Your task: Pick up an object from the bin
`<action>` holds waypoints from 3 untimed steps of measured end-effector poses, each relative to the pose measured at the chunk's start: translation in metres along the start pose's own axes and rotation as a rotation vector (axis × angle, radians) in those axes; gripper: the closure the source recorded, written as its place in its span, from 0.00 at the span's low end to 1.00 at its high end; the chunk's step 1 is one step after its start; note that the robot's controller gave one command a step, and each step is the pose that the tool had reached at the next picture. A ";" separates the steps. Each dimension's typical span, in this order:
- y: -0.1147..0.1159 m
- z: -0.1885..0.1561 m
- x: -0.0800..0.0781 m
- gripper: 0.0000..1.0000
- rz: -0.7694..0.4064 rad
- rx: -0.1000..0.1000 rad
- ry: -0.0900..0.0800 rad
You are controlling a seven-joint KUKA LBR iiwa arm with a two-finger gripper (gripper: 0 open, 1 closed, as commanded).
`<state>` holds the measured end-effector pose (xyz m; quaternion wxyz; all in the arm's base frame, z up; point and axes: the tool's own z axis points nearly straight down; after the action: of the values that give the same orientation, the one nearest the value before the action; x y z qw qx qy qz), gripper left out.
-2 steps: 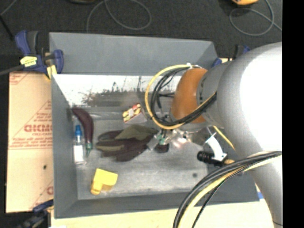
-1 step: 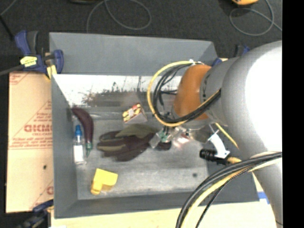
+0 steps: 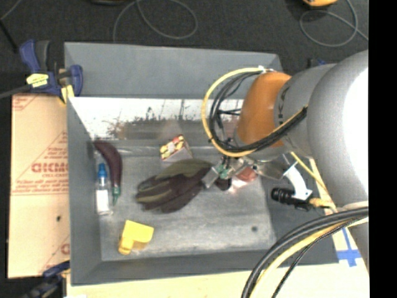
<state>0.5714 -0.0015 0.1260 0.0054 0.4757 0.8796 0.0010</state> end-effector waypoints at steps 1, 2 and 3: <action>-0.033 -0.007 0.007 1.00 -0.036 -0.008 -0.007; -0.044 -0.004 0.028 1.00 -0.002 0.002 -0.001; -0.026 -0.023 0.023 1.00 0.145 -0.007 -0.008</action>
Offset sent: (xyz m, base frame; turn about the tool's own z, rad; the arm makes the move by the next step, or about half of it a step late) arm -0.0501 0.0165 0.0049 0.0239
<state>0.5374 0.0034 0.1481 0.0105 0.5380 0.8429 0.0027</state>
